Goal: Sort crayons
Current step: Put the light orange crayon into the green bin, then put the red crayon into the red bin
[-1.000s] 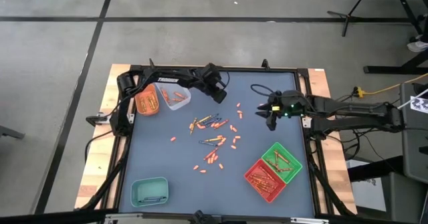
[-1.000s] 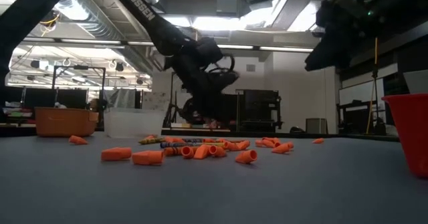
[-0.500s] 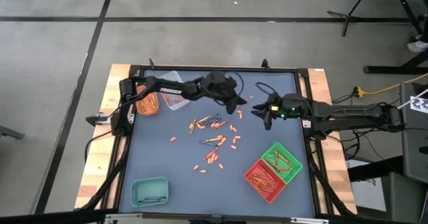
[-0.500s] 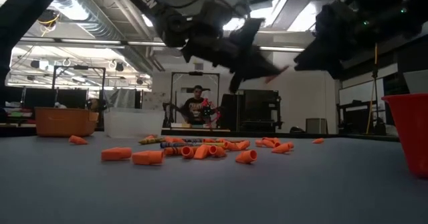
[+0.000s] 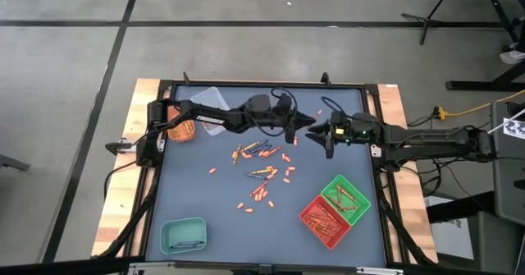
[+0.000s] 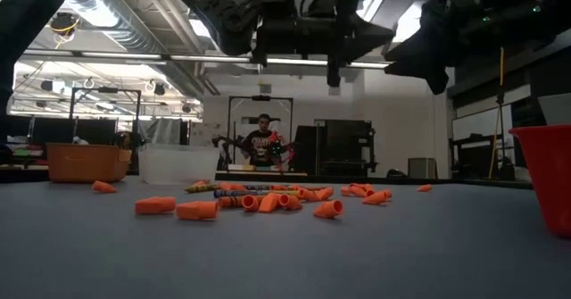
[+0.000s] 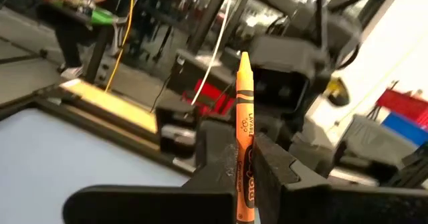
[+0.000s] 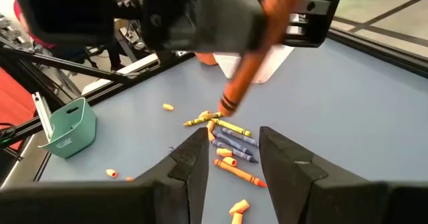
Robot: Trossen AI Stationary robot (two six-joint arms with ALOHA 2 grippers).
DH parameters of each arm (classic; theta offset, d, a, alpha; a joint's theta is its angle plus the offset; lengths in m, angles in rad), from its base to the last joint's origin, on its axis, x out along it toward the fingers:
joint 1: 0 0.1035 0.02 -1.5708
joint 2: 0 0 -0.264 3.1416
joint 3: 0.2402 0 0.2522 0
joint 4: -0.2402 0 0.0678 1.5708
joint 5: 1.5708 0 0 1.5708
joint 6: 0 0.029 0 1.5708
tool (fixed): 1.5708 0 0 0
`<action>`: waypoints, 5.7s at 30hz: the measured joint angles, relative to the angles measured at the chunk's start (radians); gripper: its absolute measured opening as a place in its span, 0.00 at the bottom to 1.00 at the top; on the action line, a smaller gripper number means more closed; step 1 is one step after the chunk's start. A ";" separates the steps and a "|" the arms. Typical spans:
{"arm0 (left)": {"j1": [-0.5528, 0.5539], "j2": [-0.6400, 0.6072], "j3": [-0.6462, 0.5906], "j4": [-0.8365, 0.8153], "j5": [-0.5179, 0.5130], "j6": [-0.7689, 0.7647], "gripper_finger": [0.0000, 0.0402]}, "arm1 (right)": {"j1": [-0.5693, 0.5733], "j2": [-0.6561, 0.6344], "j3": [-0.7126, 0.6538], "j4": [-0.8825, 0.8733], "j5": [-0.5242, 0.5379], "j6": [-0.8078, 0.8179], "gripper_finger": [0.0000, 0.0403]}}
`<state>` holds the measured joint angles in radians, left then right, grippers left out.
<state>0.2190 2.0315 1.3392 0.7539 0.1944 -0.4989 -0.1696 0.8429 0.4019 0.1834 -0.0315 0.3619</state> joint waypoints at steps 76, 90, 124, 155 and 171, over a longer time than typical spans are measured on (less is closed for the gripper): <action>-0.075 -0.002 0.001 -0.563 0.032 0.222 0.29 | 0.469 -0.004 0.000 -0.342 -0.378 0.719 0.09; -0.077 -0.002 0.001 -0.563 0.032 0.222 0.30 | 0.722 -0.004 -0.001 -0.510 -0.380 0.892 0.11; -0.109 -0.014 0.000 -0.615 0.177 0.221 0.30 | 0.739 -0.004 0.000 -0.647 -0.369 0.890 0.30; -0.101 0.003 -0.003 -0.954 -0.237 0.431 0.25 | 0.739 -0.003 0.032 -0.517 -0.317 0.834 0.38; -0.100 0.068 -0.004 -0.967 -0.316 0.431 0.23 | 0.739 -0.003 0.163 -0.516 -0.121 0.673 0.38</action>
<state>0.1192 2.0998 1.3354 -0.2134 -0.1214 -0.0678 0.5694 0.8394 0.5650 -0.3325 -0.1530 1.0348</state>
